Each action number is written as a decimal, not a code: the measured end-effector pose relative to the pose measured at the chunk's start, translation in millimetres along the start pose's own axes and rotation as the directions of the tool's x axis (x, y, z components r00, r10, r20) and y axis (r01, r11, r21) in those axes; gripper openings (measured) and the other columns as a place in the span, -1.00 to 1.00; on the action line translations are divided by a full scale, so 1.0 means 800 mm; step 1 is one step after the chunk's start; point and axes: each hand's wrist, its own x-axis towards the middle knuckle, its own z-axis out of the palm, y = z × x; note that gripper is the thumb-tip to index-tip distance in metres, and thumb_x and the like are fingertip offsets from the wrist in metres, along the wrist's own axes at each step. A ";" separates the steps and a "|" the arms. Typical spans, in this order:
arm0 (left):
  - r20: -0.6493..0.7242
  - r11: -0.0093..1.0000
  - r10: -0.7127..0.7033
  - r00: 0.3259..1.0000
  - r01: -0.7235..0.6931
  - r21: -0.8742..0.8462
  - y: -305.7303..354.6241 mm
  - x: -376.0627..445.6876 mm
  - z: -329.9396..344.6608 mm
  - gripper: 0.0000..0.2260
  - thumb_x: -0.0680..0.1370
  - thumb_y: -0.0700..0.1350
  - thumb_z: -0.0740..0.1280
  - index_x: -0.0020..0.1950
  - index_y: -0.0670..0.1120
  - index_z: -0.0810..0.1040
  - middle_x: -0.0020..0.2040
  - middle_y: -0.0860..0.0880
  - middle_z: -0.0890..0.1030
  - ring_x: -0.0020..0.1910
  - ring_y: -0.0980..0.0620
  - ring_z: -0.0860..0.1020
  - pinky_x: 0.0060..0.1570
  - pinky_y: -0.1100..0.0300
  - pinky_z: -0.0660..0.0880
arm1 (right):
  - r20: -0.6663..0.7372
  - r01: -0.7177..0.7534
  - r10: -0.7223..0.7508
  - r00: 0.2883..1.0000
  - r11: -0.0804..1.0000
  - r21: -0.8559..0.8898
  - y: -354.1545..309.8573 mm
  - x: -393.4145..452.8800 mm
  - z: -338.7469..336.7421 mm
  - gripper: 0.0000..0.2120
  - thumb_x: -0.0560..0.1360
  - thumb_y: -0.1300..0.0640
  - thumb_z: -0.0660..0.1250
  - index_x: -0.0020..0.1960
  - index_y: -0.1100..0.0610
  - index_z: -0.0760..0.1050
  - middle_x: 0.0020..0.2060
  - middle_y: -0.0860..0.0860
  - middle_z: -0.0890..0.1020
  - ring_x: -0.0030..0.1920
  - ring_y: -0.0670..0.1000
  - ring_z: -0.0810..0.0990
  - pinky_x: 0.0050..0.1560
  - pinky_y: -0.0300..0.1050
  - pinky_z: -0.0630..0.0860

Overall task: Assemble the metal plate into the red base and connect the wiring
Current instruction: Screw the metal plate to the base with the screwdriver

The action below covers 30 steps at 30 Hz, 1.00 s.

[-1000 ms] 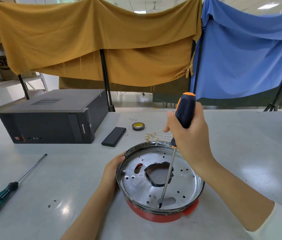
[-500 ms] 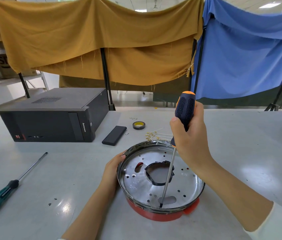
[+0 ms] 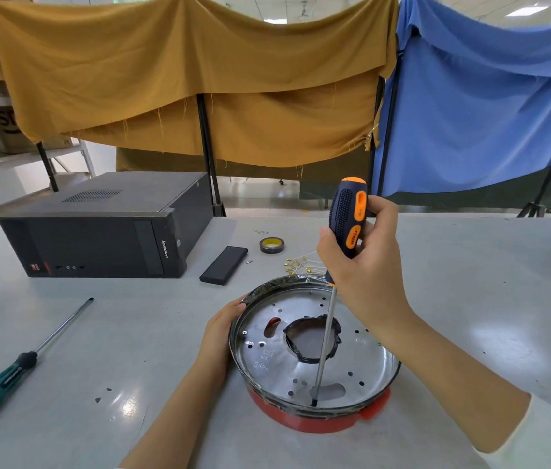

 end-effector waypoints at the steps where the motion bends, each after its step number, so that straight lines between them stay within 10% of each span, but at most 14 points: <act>1: -0.002 1.000 -0.001 1.000 0.001 -0.001 0.000 0.000 0.000 -0.68 0.55 -0.18 0.24 0.25 -0.24 0.57 0.21 -0.32 0.59 0.24 -0.32 0.54 0.36 -0.28 0.34 | -0.007 -0.006 0.006 1.000 1.000 0.000 0.001 0.000 0.000 -0.66 0.41 0.04 0.35 0.07 -0.11 0.24 -0.32 -0.10 0.53 -0.40 -0.12 0.54 -0.38 -0.28 0.50; 30: 0.101 0.995 0.036 0.994 -0.045 0.088 -0.004 0.007 -0.011 -0.56 0.45 -0.07 0.32 0.29 -0.22 0.55 0.25 -0.31 0.57 0.26 -0.31 0.52 0.37 -0.30 0.31 | -0.071 -0.019 0.032 0.997 0.984 0.179 0.001 0.008 -0.014 -0.69 0.50 0.25 0.34 0.03 -0.03 0.25 -0.38 -0.18 0.49 -0.43 -0.17 0.46 -0.42 -0.40 0.44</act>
